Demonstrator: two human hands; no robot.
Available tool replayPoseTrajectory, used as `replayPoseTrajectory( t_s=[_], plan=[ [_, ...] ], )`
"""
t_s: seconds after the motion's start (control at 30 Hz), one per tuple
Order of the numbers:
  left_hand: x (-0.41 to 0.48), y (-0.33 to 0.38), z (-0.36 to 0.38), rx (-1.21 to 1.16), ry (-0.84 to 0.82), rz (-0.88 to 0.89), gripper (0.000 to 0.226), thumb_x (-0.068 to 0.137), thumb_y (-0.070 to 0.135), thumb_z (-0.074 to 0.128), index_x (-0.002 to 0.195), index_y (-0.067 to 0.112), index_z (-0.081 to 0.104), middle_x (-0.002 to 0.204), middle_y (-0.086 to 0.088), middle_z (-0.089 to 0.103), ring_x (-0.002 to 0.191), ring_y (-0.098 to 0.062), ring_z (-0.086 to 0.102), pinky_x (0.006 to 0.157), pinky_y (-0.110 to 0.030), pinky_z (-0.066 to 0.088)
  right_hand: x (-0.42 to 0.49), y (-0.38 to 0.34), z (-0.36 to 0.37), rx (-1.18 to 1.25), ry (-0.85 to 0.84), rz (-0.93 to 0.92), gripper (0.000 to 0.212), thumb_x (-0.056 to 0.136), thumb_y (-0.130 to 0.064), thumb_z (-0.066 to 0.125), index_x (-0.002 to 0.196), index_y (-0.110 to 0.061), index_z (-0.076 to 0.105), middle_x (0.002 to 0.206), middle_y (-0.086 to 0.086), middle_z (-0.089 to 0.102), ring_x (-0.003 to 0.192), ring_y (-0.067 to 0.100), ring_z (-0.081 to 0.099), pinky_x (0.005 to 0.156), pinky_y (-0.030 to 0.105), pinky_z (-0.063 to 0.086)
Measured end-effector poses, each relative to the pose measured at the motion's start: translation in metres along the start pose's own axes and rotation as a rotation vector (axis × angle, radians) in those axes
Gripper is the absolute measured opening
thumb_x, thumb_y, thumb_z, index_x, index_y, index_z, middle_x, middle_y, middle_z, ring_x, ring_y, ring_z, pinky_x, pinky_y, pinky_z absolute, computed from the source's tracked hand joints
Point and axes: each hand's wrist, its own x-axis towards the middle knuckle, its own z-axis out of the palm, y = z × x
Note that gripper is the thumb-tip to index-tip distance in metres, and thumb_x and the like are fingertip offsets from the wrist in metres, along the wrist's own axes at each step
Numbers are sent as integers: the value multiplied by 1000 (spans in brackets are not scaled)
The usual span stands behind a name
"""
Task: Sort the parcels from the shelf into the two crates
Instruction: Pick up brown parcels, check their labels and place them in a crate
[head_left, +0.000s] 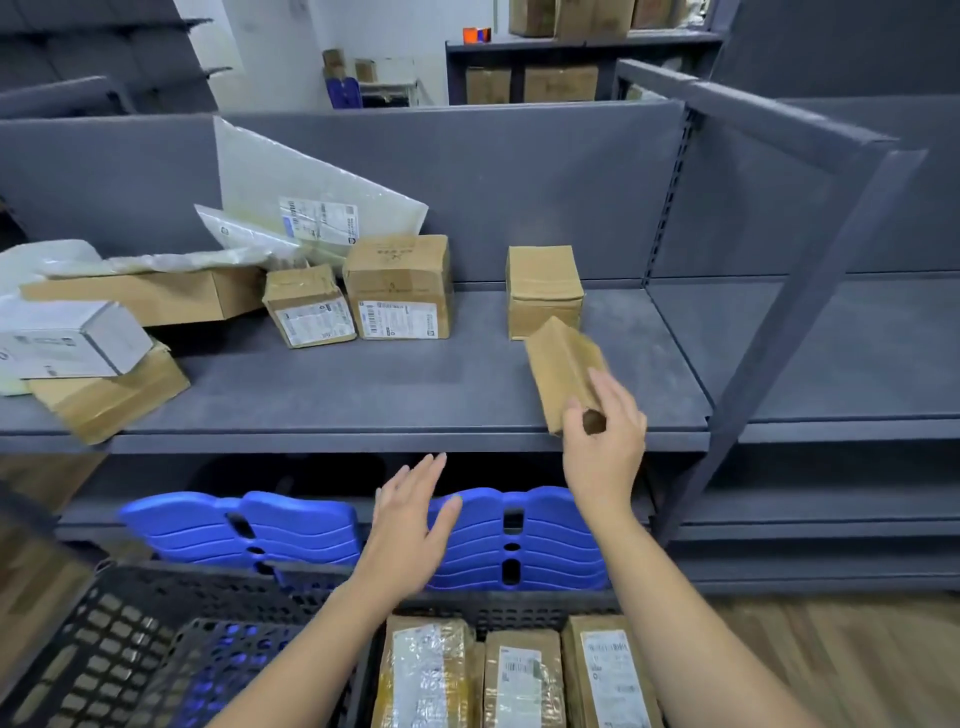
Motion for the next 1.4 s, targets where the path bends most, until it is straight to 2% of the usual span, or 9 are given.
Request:
replayPoseTrajectory(
  t_s=[0.07, 0.17, 0.37, 0.47, 0.63, 0.87, 1.07, 1.23, 1.4],
  plan=[
    [11, 13, -13, -351, 78, -119, 41, 106, 33, 57, 147, 26, 54, 146, 7, 56, 134, -12, 54, 120, -43, 39, -15, -17, -3, 425, -51, 293, 41, 102, -18, 62, 142, -28, 59, 131, -19, 65, 117, -8, 59, 103, 26, 46],
    [21, 42, -41, -912, 74, -335, 22, 105, 28, 59, 126, 27, 65, 130, -6, 72, 114, -20, 69, 104, -45, 53, -38, -32, -5, 917, -250, 792, 32, 107, -33, 52, 132, -18, 66, 128, 6, 73, 119, 25, 68, 91, 52, 56],
    [15, 56, -74, -1190, -66, -177, 53, 103, 40, 59, 154, 35, 45, 134, -4, 71, 127, -32, 65, 106, -58, 52, -89, -44, 4, 1247, -505, 1060, 41, 105, -32, 45, 130, -10, 68, 130, 20, 70, 130, 40, 58, 93, 65, 53],
    [6, 55, -81, -1171, -3, -183, 67, 100, 32, 65, 159, 31, 35, 127, -6, 74, 121, -31, 68, 105, -57, 52, -103, -40, 8, 1168, -540, 1032, 38, 106, -27, 44, 129, -10, 69, 128, 20, 71, 128, 40, 60, 94, 70, 53],
    [-13, 48, -92, -1103, 99, -163, 60, 106, 23, 58, 160, 25, 33, 120, -8, 77, 113, -28, 73, 84, -42, 61, -118, -40, 8, 940, -619, 778, 44, 98, -42, 58, 133, -17, 66, 132, 13, 70, 124, 33, 64, 97, 65, 55],
    [-41, 28, -105, -1193, 254, -118, 83, 101, 12, 63, 165, 33, 15, 127, -25, 67, 119, -36, 68, 91, -52, 61, -118, -54, 16, 759, -543, 522, 52, 93, -8, 73, 141, -16, 56, 130, 7, 72, 113, 25, 71, 74, 32, 58],
    [-56, 1, -130, -1026, 278, -130, 42, 100, 19, 64, 141, 19, 60, 125, -5, 73, 106, -16, 69, 79, -34, 59, -100, -66, 7, 573, -647, 392, 61, 93, -5, 73, 149, -14, 52, 131, 1, 71, 103, 9, 70, 70, 18, 55],
    [-63, -16, -146, -982, 224, -153, 35, 91, 16, 72, 123, 20, 57, 100, 3, 76, 96, -19, 69, 73, -35, 58, -95, -77, 3, 524, -725, 333, 70, 87, -13, 77, 151, -17, 50, 141, -14, 64, 128, 8, 63, 90, 28, 55],
    [-65, -19, -160, -946, 143, -97, 45, 98, 14, 66, 133, 41, 59, 110, 2, 75, 98, -18, 71, 70, -36, 59, -92, -91, -3, 504, -771, 276, 78, 74, -32, 79, 147, -19, 56, 129, -21, 70, 124, 12, 66, 98, 38, 56]
  ],
)
